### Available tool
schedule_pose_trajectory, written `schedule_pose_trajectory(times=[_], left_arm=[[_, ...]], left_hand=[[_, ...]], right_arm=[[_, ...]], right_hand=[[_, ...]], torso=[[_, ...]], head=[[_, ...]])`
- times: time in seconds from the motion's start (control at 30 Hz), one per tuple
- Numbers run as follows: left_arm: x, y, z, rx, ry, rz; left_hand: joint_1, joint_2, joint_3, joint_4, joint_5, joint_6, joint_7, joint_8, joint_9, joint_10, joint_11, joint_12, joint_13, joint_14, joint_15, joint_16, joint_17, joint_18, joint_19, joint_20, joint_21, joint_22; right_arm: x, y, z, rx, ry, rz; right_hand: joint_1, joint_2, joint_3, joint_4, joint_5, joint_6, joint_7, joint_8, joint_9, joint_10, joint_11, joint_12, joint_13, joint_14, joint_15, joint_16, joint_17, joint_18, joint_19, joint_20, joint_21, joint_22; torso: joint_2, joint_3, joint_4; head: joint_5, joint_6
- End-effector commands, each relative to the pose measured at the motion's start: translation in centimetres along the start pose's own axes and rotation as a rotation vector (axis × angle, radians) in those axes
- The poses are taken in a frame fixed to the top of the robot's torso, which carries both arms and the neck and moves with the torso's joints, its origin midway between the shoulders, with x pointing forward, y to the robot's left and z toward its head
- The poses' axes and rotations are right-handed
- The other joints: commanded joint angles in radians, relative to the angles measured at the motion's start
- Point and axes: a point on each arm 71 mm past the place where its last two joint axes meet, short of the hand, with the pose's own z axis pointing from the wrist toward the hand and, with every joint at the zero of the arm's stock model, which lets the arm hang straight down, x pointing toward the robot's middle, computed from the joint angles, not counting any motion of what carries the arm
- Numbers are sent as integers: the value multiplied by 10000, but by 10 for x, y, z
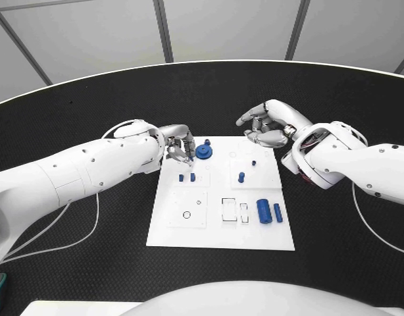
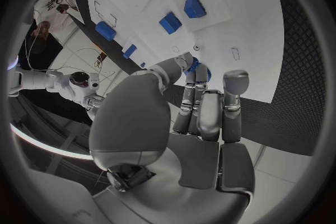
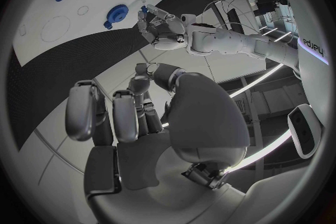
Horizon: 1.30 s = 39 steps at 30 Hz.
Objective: Assemble the parts on the task board
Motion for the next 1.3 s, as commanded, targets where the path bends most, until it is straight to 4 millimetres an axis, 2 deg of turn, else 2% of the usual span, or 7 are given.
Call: schedule_pose_trajectory(times=[0.03,0.63,1.3], left_arm=[[0,0,0,-25,31,1],[4,2,1,-112,211,-7],[10,1,3,-130,453,-31]], left_hand=[[-18,4,9,-20,-16,69,-19,-45,14,64,17,-47,10,71,-33,16,-14,-116,39,-18,45,0],[-13,6,12,-23,-16,70,-19,-49,16,66,17,-51,9,63,-33,10,-44,-116,38,-19,43,-3],[-5,13,20,-30,-17,77,-16,-65,26,74,19,-69,7,79,-31,12,-12,-112,29,-24,33,-22]], right_arm=[[0,0,0,-2,0,0],[0,0,0,-2,-1,1],[0,0,0,-3,3,3]], right_hand=[[-12,-63,26,-4,12,69,-5,30,9,22,-14,-14,-15,435,-69,-50,33,113,-32,-60,-40,407],[-12,-63,26,-4,12,69,-5,30,9,22,-14,-14,-15,435,-69,-50,33,113,-32,-60,-40,407],[-12,-63,26,-4,12,69,-5,30,9,22,-14,-14,-15,435,-69,-50,33,113,-32,-60,-40,407]], torso=[[2,-2,7],[-8,12,1],[-5,7,8]], head=[[-2,-10],[-1,-35],[-12,-81]])
